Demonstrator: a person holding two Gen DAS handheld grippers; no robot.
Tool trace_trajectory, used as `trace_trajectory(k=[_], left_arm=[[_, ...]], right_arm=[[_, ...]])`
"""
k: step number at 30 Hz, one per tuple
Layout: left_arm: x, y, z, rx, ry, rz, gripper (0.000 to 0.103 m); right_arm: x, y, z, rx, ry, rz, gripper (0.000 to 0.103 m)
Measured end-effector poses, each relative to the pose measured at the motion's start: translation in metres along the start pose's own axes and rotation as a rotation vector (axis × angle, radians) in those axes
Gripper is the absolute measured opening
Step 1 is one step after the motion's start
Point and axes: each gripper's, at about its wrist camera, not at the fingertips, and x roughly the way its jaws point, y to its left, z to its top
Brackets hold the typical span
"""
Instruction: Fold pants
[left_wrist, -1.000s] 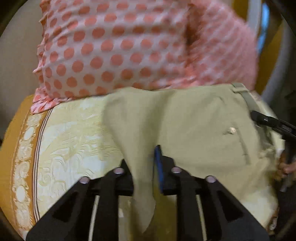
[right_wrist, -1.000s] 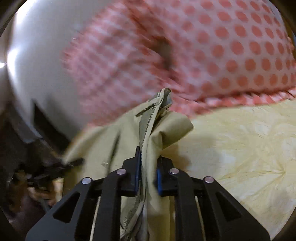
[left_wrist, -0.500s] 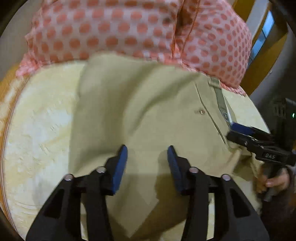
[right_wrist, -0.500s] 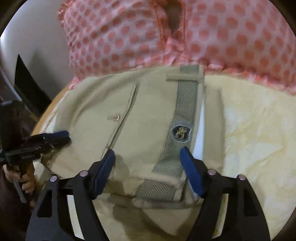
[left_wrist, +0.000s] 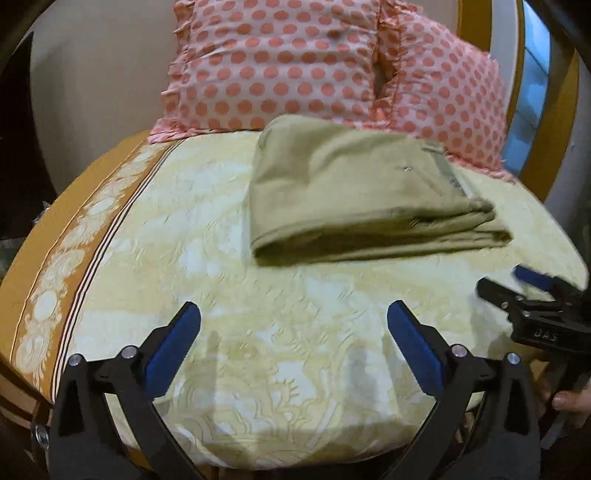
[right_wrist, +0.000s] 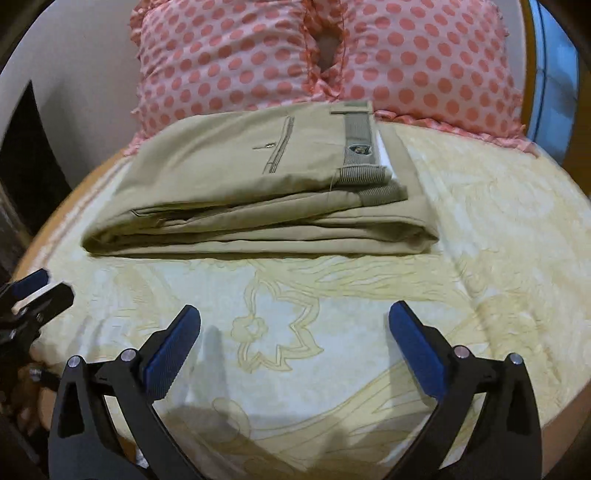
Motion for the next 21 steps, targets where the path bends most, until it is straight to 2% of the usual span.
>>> trace_trajectory(k=[3, 6, 8, 11, 21], left_arm=[[0.009, 0.002, -0.009, -0.021, 0.022, 0.024, 0.101], [0.009, -0.005, -0.018, 0.018, -0.006, 0.068, 0.101], [0.008, -0.004, -0.022, 0.0, -0.035, 0.071, 0.101], [0.008, -0.004, -0.024, 0.001, -0.047, 0.074, 0.101], [0.008, -0.005, -0.024, 0.003, -0.051, 0.075, 0.101]], right_arm=[[-0.003, 0.01, -0.009, -0.015, -0.007, -0.04, 0.102], [-0.007, 0.014, -0.018, 0.012, -0.049, -0.09, 0.102], [-0.008, 0.017, -0.024, 0.028, -0.086, -0.117, 0.102], [-0.009, 0.017, -0.027, 0.033, -0.113, -0.124, 0.102], [-0.009, 0.017, -0.027, 0.028, -0.11, -0.121, 0.102]])
